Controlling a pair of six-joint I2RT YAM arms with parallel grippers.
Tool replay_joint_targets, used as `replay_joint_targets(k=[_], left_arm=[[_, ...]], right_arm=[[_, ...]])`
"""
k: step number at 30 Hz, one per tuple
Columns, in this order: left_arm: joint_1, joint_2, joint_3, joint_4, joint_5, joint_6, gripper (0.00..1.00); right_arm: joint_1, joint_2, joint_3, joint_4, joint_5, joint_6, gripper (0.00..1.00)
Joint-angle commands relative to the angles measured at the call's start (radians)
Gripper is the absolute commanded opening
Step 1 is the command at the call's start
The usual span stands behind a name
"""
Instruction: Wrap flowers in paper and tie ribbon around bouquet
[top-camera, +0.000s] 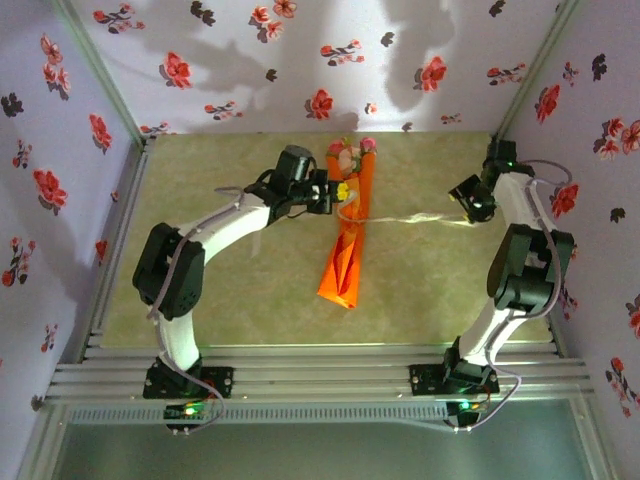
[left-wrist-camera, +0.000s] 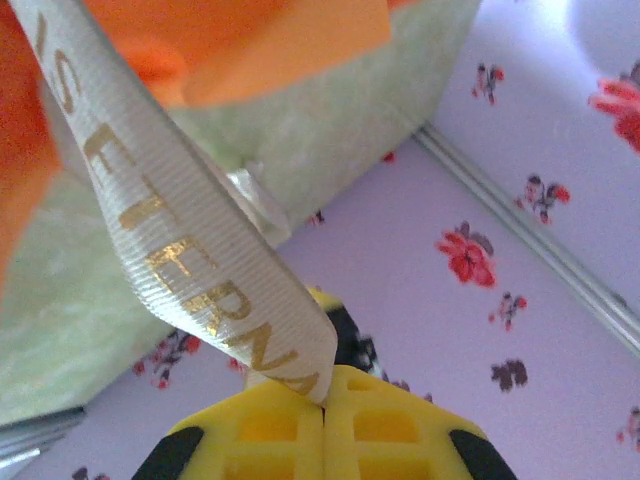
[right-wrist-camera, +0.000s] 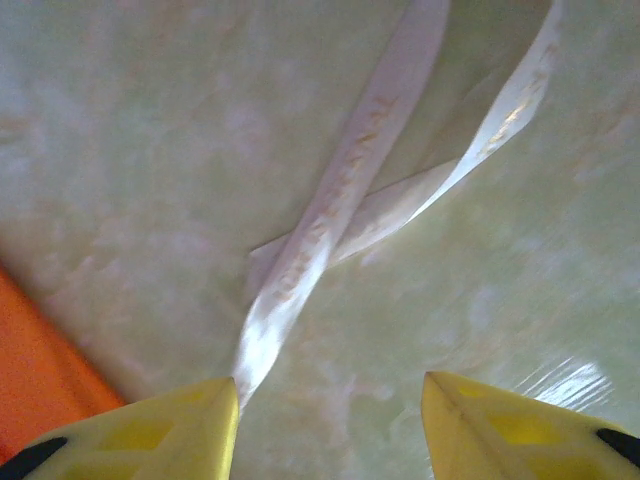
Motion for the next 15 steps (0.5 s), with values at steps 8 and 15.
replay_joint_targets(k=[8,15], left_arm=[[-0.002,-0.013,-0.031,0.079,0.029,0.012,0.00],[-0.002,-0.009,-0.039,0.094,0.037,0.018,0.00]], right_arm=[[-0.044,0.078,0.003,-0.131,0.161,-0.149,0.52],[-0.049,0.194,0.097,-0.124,0.128,-0.149,0.53]])
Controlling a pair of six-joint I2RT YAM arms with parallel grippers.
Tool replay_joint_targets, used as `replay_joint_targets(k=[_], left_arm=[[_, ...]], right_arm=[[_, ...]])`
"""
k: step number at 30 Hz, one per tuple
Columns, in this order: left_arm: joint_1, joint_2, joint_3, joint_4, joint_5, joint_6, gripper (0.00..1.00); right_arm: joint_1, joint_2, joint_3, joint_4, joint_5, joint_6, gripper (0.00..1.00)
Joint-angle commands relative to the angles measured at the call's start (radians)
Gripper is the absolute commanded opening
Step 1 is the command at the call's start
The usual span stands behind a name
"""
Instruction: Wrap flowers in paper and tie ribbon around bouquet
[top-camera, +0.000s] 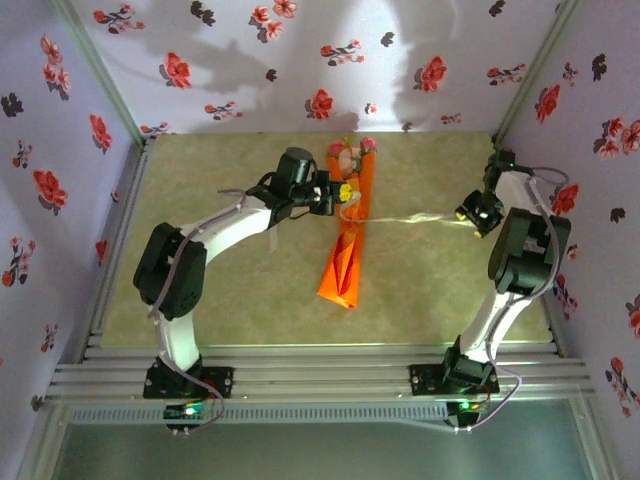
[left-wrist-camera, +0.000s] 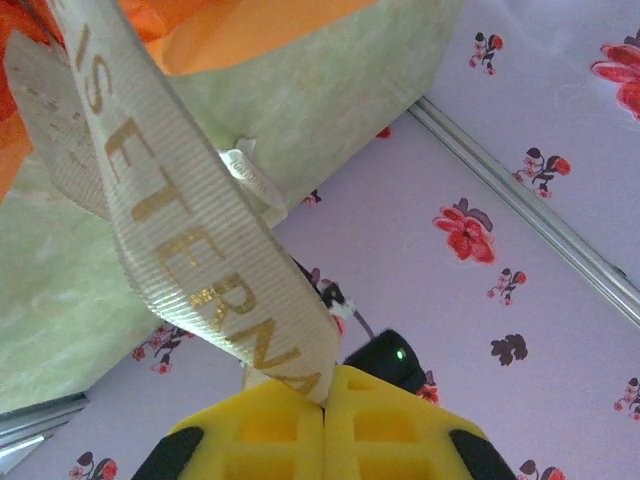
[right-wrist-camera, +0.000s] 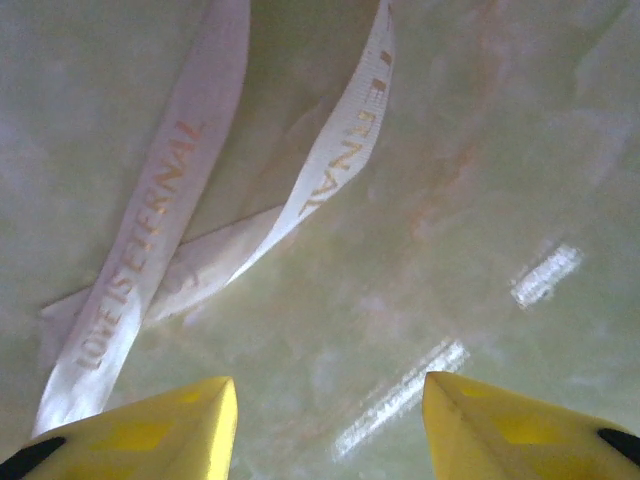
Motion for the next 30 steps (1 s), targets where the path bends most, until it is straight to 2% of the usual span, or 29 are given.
replay_joint_targets(k=[1,21,23,25,26,28,30], left_arm=[[0.003,-0.009,-0.010,0.036,0.017,0.018,0.00],[0.006,-0.010,0.007,0.008,0.018,0.031,0.00],[0.007,-0.011,0.008,0.008,0.018,0.033,0.00],[0.007,-0.008,0.010,0.007,0.017,0.031,0.00],[0.007,-0.008,0.009,0.007,0.017,0.033,0.00],[0.009,-0.010,0.010,0.007,0.017,0.033,0.00],[0.010,-0.010,0.007,0.006,0.017,0.033,0.00]], right_arm=[[-0.007,0.066,0.073,-0.042,0.010,-0.005,0.53],[-0.005,0.204,0.166,-0.028,0.034,0.046,0.49],[-0.003,0.221,0.167,-0.033,0.034,0.040,0.40],[-0.003,0.220,0.162,-0.040,0.040,0.038,0.20],[-0.001,0.208,0.150,-0.036,0.047,0.036,0.13],[0.005,0.173,0.128,-0.034,0.065,0.030,0.03],[0.018,0.118,0.093,-0.029,0.085,0.018,0.00]])
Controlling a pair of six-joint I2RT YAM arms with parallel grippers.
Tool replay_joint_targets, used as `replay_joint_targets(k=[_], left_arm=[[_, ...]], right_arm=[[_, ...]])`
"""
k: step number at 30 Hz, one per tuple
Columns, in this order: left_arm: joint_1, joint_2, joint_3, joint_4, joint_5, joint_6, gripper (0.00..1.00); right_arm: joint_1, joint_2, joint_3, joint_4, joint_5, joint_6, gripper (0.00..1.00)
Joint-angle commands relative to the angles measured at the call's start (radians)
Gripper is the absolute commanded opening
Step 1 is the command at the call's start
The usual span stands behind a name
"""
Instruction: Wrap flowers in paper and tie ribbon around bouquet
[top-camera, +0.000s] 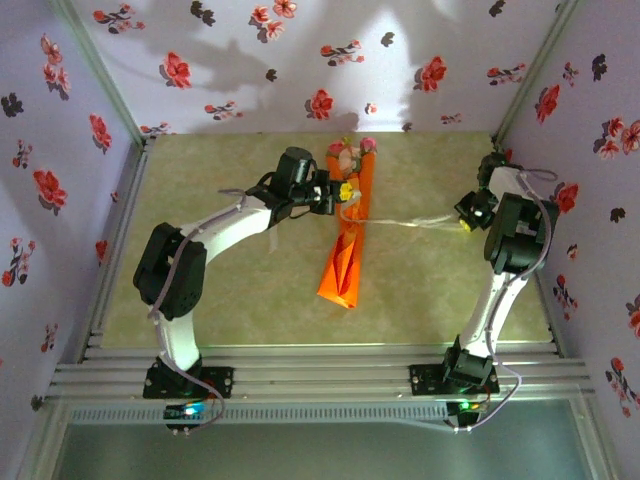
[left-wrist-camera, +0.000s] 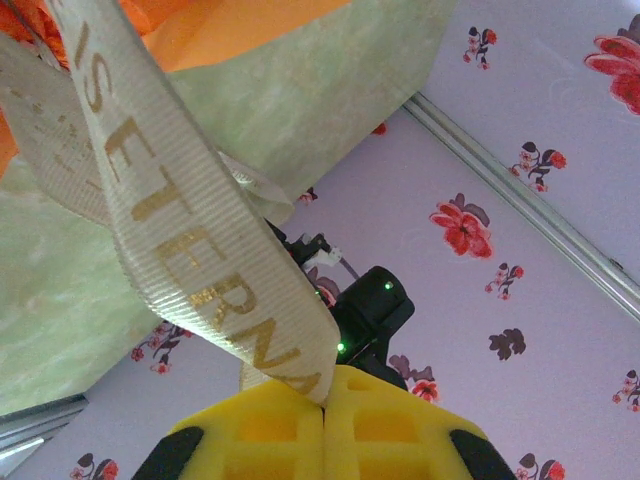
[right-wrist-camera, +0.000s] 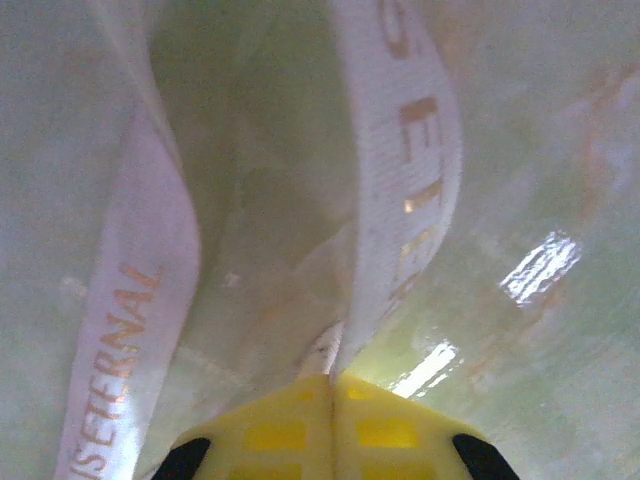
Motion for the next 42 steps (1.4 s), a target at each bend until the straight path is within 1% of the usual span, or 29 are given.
replay_joint_targets(k=[1,4,9,12,16,19,22,24,27,30,34,38,40,42], left_arm=[[0.009,-0.010,0.005,-0.002,0.018,0.025,0.00],[0.011,-0.008,0.006,-0.003,0.018,0.026,0.00],[0.015,0.006,0.020,0.004,0.018,0.032,0.00],[0.016,0.015,0.035,0.000,0.021,0.049,0.00],[0.022,0.036,0.062,-0.002,0.050,0.105,0.00],[0.028,0.055,0.084,-0.015,0.074,0.182,0.00],[0.030,0.074,0.104,-0.001,0.108,0.285,0.00],[0.030,0.072,0.089,0.010,0.110,0.351,0.00],[0.030,0.067,0.051,0.049,0.114,0.447,0.00],[0.023,0.061,0.009,0.099,0.101,0.576,0.00],[0.000,0.041,-0.096,0.195,0.041,0.715,0.00],[-0.027,0.022,-0.176,0.233,-0.048,0.858,0.00],[-0.039,0.015,-0.210,0.266,-0.088,0.910,0.00],[-0.052,0.006,-0.246,0.323,-0.130,0.961,0.00]], right_arm=[[0.019,-0.107,-0.055,-0.029,0.058,-0.022,0.00],[0.044,-0.198,-0.107,-0.052,0.067,-0.044,0.00],[0.099,-0.381,-0.240,-0.075,0.048,-0.037,0.00],[0.112,-0.501,-0.302,-0.064,-0.016,0.002,0.00],[0.176,-0.589,-0.245,-0.074,-0.078,0.059,0.00],[0.247,-0.609,-0.157,-0.047,-0.083,0.115,0.00],[0.308,-0.586,-0.056,0.013,-0.102,0.174,0.00],[0.347,-0.545,0.038,0.027,-0.102,0.194,0.00],[0.409,-0.455,0.207,0.045,-0.143,0.212,0.00],[0.478,-0.357,0.373,0.052,-0.167,0.225,0.00],[0.558,-0.217,0.574,0.059,-0.211,0.249,0.00],[0.647,-0.055,0.784,0.046,-0.296,0.260,0.00],[0.695,0.013,0.881,0.026,-0.318,0.254,0.00],[0.738,0.062,0.925,0.034,-0.342,0.249,0.00]])
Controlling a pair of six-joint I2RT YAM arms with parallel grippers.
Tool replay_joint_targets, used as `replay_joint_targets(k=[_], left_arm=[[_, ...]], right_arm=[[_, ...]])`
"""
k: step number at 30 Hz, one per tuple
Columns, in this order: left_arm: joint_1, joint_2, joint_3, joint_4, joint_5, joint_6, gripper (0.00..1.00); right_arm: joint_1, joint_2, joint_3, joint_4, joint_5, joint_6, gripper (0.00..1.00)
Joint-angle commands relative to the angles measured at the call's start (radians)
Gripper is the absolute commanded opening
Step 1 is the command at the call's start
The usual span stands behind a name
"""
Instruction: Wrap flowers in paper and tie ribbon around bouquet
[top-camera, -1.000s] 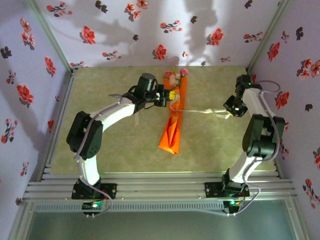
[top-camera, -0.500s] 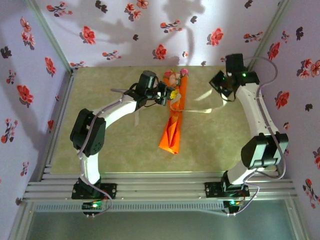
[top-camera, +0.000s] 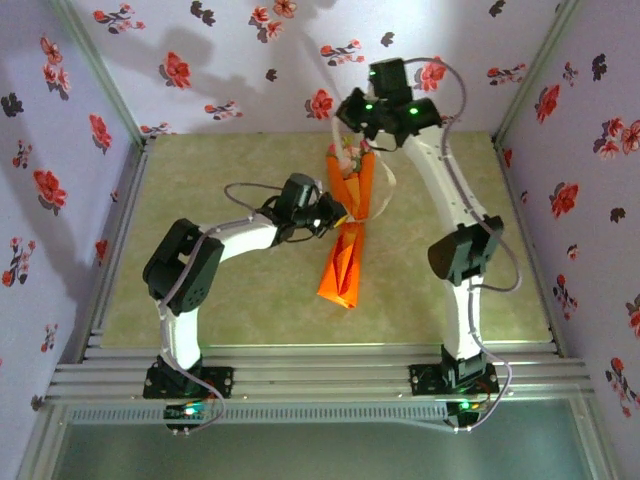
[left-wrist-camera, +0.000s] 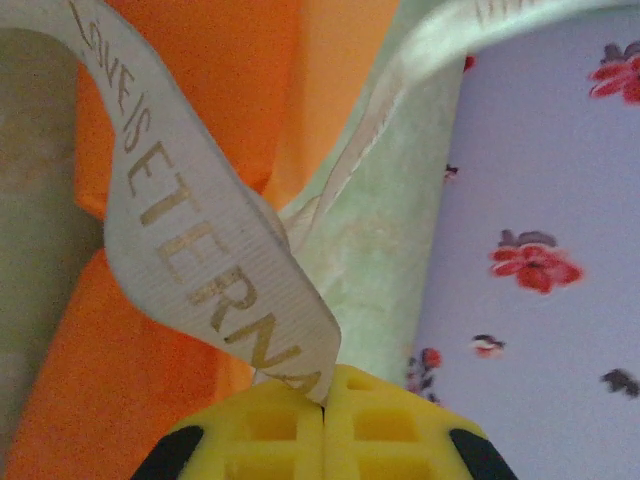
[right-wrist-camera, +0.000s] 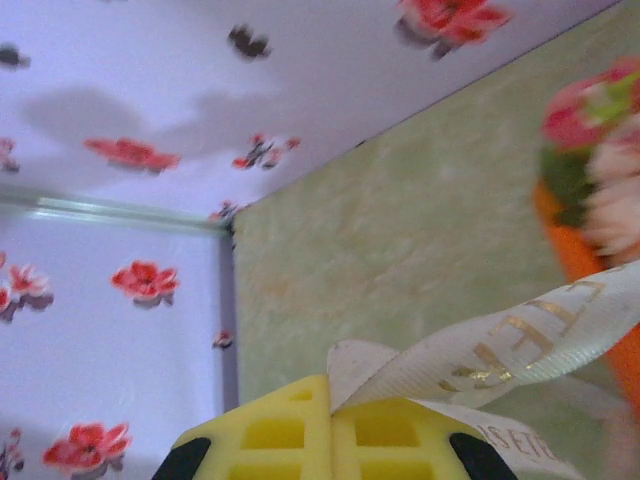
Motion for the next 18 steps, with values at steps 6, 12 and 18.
replay_joint_targets(k=[6,12,18], left_arm=[[-0.067,-0.066,-0.109,0.205,-0.216,0.323,0.00],[-0.145,-0.065,-0.177,0.332,-0.378,0.534,0.00],[-0.180,-0.048,-0.188,0.386,-0.418,0.614,0.00]], right_arm=[[0.134,0.141,0.075,0.004,-0.177,-0.034,0.00],[0.185,0.167,0.069,-0.042,-0.288,-0.160,0.00],[0.238,0.168,-0.003,-0.194,-0.349,-0.345,0.00]])
